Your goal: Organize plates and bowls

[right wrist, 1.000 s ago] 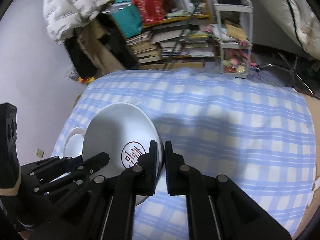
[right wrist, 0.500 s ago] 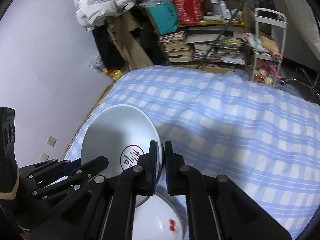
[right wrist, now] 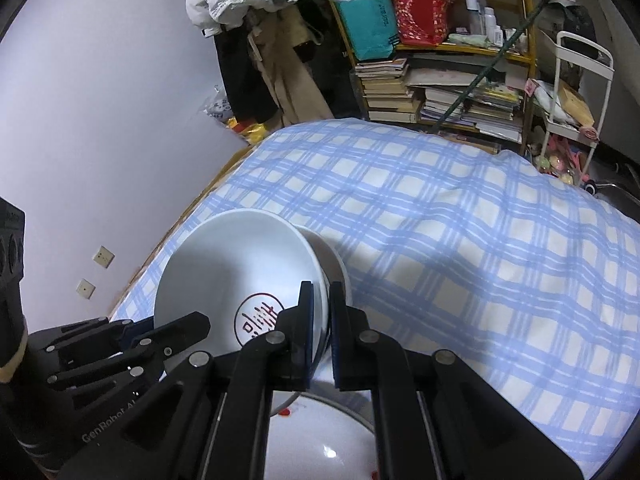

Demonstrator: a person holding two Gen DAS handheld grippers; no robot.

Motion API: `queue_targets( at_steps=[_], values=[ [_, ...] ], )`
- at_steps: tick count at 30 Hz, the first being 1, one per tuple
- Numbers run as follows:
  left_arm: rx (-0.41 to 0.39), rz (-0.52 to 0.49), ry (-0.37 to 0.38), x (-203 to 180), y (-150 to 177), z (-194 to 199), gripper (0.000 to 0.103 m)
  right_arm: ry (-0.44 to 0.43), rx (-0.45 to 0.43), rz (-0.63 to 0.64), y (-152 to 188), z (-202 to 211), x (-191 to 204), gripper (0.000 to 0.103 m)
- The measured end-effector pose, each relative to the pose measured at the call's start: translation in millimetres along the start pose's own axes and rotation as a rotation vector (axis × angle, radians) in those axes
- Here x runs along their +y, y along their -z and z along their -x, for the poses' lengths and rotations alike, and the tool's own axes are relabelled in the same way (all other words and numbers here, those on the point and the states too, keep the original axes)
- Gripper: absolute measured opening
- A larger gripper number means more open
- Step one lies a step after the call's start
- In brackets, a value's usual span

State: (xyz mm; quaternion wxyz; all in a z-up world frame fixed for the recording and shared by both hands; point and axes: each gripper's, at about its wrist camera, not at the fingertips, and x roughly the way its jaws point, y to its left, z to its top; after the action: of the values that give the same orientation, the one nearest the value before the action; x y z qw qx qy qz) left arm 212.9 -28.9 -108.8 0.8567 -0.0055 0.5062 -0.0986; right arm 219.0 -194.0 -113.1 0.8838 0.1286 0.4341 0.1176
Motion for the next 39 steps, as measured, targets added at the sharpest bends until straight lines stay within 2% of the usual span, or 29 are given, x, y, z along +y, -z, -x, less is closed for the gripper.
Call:
queue_targets(
  at_steps=[10, 16, 24, 39],
  values=[
    [0.064, 0.047, 0.001, 23.8, 3.1, -32.6, 0.014, 0.024, 0.010, 0.120, 2.5, -32.8, 18.7, 0.009],
    [0.055, 0.037, -0.022, 26.3, 3.0, -40.3, 0.014, 0.025, 0.034, 0.137, 7.1, -47.5, 16.7, 0.009],
    [0.057, 0.066, -0.002, 32.1, 0.3, -43.9, 0.014, 0.028, -0.001, 0.177, 11.3, -46.8, 18.2, 0.010],
    [0.046, 0.068, -0.019, 31.3, 1.4, -40.5, 0.014, 0.086, -0.034, 0.256, 18.7, -44.2, 31.6, 0.015]
  ],
)
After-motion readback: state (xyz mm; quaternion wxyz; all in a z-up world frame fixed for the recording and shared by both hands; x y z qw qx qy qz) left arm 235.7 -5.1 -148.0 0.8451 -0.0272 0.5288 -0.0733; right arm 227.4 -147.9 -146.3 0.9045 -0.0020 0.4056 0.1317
